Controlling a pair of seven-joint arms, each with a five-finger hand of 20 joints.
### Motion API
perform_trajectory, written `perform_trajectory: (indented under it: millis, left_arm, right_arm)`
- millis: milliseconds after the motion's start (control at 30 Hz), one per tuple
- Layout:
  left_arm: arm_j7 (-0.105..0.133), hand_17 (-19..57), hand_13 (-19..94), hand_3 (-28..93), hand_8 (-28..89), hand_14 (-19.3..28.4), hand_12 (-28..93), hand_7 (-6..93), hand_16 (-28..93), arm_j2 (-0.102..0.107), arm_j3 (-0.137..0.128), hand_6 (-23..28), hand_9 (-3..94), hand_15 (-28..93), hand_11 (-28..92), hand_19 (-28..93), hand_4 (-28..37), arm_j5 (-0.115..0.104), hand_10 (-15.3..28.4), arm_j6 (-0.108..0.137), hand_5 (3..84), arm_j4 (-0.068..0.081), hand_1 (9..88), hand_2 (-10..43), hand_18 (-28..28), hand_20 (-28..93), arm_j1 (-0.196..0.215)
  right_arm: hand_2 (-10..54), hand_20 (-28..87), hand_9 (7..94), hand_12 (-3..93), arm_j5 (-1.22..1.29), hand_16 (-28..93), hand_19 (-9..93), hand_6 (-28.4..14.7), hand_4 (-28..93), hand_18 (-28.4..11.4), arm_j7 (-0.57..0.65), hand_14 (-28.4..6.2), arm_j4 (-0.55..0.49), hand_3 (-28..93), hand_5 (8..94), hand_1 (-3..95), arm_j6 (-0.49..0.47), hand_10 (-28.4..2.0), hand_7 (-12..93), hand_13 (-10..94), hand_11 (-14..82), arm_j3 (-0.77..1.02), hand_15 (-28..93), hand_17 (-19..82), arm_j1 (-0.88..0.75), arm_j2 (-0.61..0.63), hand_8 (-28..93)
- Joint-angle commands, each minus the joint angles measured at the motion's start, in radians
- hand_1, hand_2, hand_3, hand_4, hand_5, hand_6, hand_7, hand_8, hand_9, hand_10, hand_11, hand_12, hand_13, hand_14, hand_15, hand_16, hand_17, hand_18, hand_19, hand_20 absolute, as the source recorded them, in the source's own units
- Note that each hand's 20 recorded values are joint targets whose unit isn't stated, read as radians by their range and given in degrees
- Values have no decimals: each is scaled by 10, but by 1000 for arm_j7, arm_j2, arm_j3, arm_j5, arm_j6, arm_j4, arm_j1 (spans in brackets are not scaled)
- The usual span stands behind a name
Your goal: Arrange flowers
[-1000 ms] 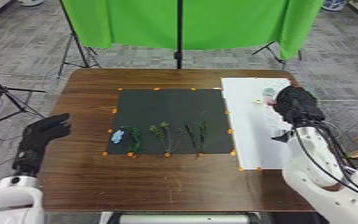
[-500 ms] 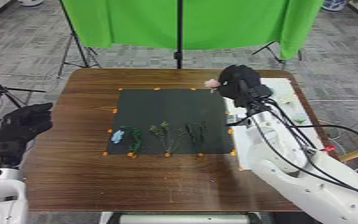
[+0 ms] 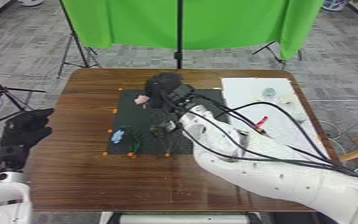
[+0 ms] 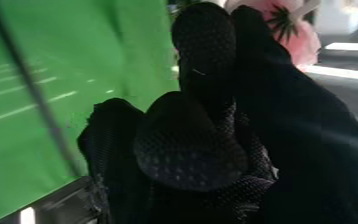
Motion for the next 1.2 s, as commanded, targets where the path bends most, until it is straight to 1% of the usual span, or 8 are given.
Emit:
perform_trajectory:
  millis: [33, 133, 300, 400, 567, 700, 767, 1200]
  left_arm:
    - [7, 194, 370, 473, -86, 126, 147, 214, 29, -4, 21, 24, 393, 182, 206, 232, -10, 9, 114, -40, 481, 14, 789, 67, 111, 413, -28]
    - [5, 212, 372, 488, -88, 127, 145, 214, 28, 3, 32, 23, 400, 187, 209, 185, -10, 13, 113, -63, 482, 18, 773, 62, 114, 411, -48]
    - [4, 224, 373, 516, -89, 129, 141, 214, 24, 14, 55, 21, 406, 192, 216, 158, -22, 18, 112, -82, 482, 27, 749, 52, 116, 355, -72]
    - [2, 222, 373, 527, -89, 129, 140, 213, 22, 12, 53, 22, 408, 194, 217, 162, -25, 20, 112, -88, 482, 23, 741, 48, 117, 347, -70]
    - [10, 219, 374, 538, -89, 130, 139, 213, 20, 9, 59, 21, 411, 196, 217, 168, -29, 18, 114, -89, 483, 25, 733, 45, 117, 342, -74]
    - [10, 218, 374, 540, -89, 131, 138, 212, 20, 10, 68, 21, 411, 197, 217, 169, -34, 20, 113, -101, 483, 34, 732, 45, 117, 339, -92]
    - [5, 217, 374, 539, -89, 131, 138, 212, 20, 11, 68, 21, 412, 197, 217, 170, -35, 21, 113, -107, 482, 32, 732, 46, 117, 339, -95]
    - [-2, 209, 376, 560, -91, 133, 134, 215, 17, 17, 69, 18, 415, 205, 223, 176, -36, 16, 113, -145, 482, 43, 704, 35, 118, 337, -106]
  right_arm:
    - [-95, 602, 923, 459, -24, 373, 932, 16, -179, -120, 12, 11, 131, 596, 795, 605, -54, -76, 274, 936, 203, -103, 594, 657, 111, -170, 75]
    - [-95, 603, 923, 460, -34, 373, 932, 16, -180, -121, 30, 11, 178, 598, 795, 604, -70, -76, 276, 936, 203, -135, 595, 657, 139, -211, 73]
    - [-95, 603, 922, 458, -53, 373, 932, 16, -180, -121, 59, 11, 229, 600, 793, 603, -73, -75, 278, 936, 201, -160, 595, 657, 160, -243, 70]
    - [-95, 603, 922, 457, -82, 373, 932, 16, -181, -121, 75, 11, 249, 599, 793, 603, -97, -75, 278, 936, 200, -168, 595, 657, 161, -253, 69]
    - [-95, 604, 921, 455, -90, 374, 932, 17, -181, -122, 86, 11, 288, 598, 790, 603, -106, -74, 281, 936, 193, -188, 594, 656, 160, -260, 68]
    - [-95, 604, 923, 451, -85, 375, 932, 19, -184, -122, 102, 11, 315, 597, 786, 603, -107, -73, 283, 936, 171, -188, 594, 655, 155, -264, 66]
    - [-95, 604, 924, 453, -87, 375, 932, 19, -184, -122, 101, 11, 325, 596, 785, 603, -108, -73, 285, 936, 160, -189, 594, 655, 151, -264, 65]
    - [-95, 604, 907, 445, -66, 377, 932, 10, -169, -126, 95, 7, 308, 596, 756, 558, -157, -78, 245, 928, 147, -163, 594, 649, 125, -249, 59]
